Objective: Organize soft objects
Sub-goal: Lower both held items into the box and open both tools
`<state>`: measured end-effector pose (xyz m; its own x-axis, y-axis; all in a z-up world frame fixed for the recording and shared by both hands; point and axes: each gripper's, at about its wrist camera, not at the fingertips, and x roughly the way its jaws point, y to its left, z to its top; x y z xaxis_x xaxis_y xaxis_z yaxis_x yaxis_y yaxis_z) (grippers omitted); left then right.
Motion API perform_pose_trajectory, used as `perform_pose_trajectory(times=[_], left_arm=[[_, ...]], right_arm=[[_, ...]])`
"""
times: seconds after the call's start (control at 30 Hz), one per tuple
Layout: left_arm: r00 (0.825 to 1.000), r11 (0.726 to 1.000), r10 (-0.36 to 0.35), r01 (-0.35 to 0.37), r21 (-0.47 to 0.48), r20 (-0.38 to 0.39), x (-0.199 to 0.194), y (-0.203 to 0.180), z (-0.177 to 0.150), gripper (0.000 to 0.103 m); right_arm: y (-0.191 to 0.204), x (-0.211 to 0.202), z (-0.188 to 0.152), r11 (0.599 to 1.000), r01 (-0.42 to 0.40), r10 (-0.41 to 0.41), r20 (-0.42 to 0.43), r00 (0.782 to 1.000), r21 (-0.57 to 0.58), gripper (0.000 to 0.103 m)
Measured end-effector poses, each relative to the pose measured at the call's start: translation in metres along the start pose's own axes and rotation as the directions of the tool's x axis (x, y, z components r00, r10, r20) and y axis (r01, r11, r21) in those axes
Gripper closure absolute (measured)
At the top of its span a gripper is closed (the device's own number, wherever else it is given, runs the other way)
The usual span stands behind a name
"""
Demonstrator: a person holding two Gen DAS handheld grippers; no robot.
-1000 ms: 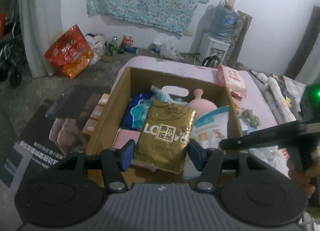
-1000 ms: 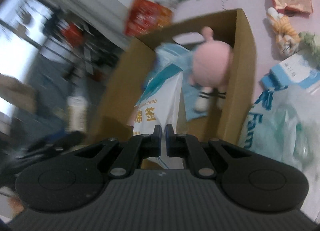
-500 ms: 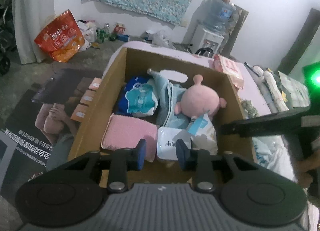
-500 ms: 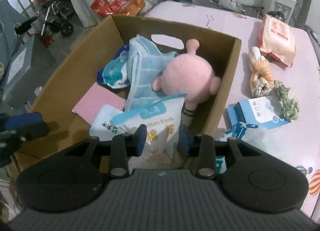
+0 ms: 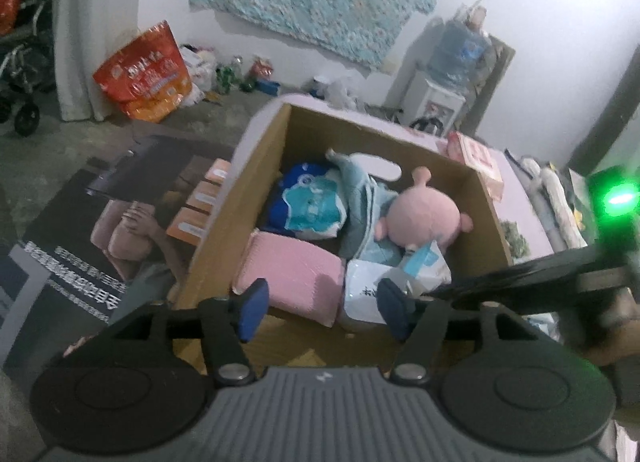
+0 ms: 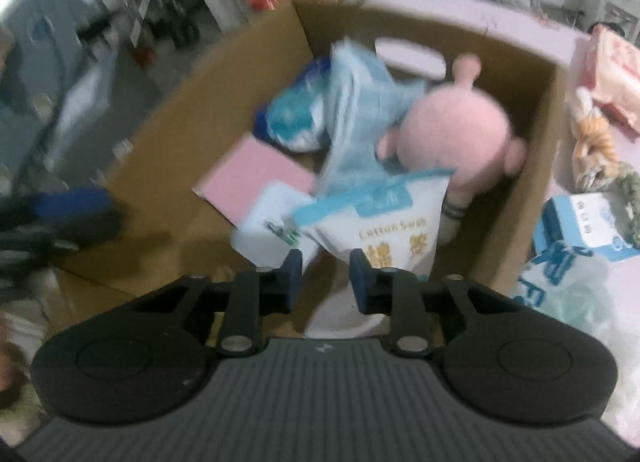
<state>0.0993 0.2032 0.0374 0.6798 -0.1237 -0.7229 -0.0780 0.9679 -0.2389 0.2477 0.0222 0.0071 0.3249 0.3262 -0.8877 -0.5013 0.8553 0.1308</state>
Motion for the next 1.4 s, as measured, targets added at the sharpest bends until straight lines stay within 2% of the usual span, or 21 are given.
perform_pose_trajectory(times=[0.1,0.23,0.33,0.4,0.53,0.63,0.7,0.87,0.93,0.97,1.0,1.1,1.23,1.33,1.4], left_arm=[[0.999,1.0,0.02,-0.02,0.003,0.039,-0.014,0.003,-0.003,0.031],[0.997,0.999,0.038,-0.038,0.003,0.063,-0.024,0.008,-0.008,0.028],[0.995,0.998,0.057,-0.058,0.004,0.085,-0.033,0.013,-0.013,0.022],[0.992,0.997,0.078,-0.079,0.003,0.104,-0.04,0.017,-0.017,0.019],[0.981,0.993,0.12,-0.119,-0.014,0.152,-0.06,0.027,-0.026,0.013],[0.97,0.988,0.151,-0.144,-0.049,0.191,-0.075,0.039,-0.032,0.011],[0.964,0.984,0.171,-0.159,-0.077,0.202,-0.082,0.046,-0.038,0.011],[0.962,0.975,0.195,-0.168,-0.148,0.192,-0.093,0.067,-0.055,0.011],[0.961,0.969,0.21,-0.181,-0.166,0.18,-0.096,0.074,-0.062,0.011],[0.96,0.965,0.222,-0.192,-0.178,0.172,-0.097,0.079,-0.067,0.011],[0.958,0.962,0.231,-0.2,-0.187,0.167,-0.098,0.082,-0.07,0.011],[0.954,0.951,0.254,-0.217,-0.22,0.157,-0.1,0.092,-0.08,0.011],[0.955,0.941,0.261,-0.22,-0.259,0.138,-0.1,0.102,-0.087,0.011],[0.954,0.937,0.273,-0.233,-0.261,0.127,-0.1,0.104,-0.09,0.011],[0.952,0.935,0.281,-0.242,-0.26,0.125,-0.101,0.103,-0.092,0.011]], right_arm=[[-0.001,0.025,0.007,0.999,0.054,-0.054,-0.057,0.997,-0.002,0.09],[-0.001,0.037,0.016,0.997,0.069,-0.067,-0.09,0.994,0.028,0.09],[-0.008,0.034,0.017,0.994,0.017,-0.006,-0.104,0.995,0.108,0.086],[-0.007,0.023,0.013,0.994,-0.012,0.023,-0.091,0.996,0.113,0.085],[0.011,-0.009,-0.003,0.99,-0.111,0.117,-0.072,0.99,0.082,0.052],[0.033,-0.013,-0.013,0.982,-0.181,0.185,-0.12,0.975,0.046,0.047],[0.05,-0.001,-0.016,0.976,-0.214,0.217,-0.178,0.96,0.033,0.044],[0.076,0.057,-0.014,0.984,-0.177,0.165,-0.32,0.933,-0.01,0.044],[0.076,0.078,-0.017,0.985,-0.173,0.16,-0.379,0.911,0.0,0.056],[0.076,0.084,-0.018,0.979,-0.201,0.196,-0.394,0.898,0.029,0.056],[0.078,0.084,-0.016,0.975,-0.219,0.215,-0.394,0.894,0.034,0.063],[0.087,0.081,-0.011,0.975,-0.221,0.216,-0.359,0.908,0.029,0.064],[0.084,0.091,-0.006,0.957,-0.246,0.284,-0.317,0.905,0.156,0.064],[0.086,0.092,-0.002,0.94,-0.271,0.32,-0.263,0.91,0.206,0.062],[0.088,0.095,-0.002,0.918,-0.313,0.373,-0.266,0.889,0.243,0.06]])
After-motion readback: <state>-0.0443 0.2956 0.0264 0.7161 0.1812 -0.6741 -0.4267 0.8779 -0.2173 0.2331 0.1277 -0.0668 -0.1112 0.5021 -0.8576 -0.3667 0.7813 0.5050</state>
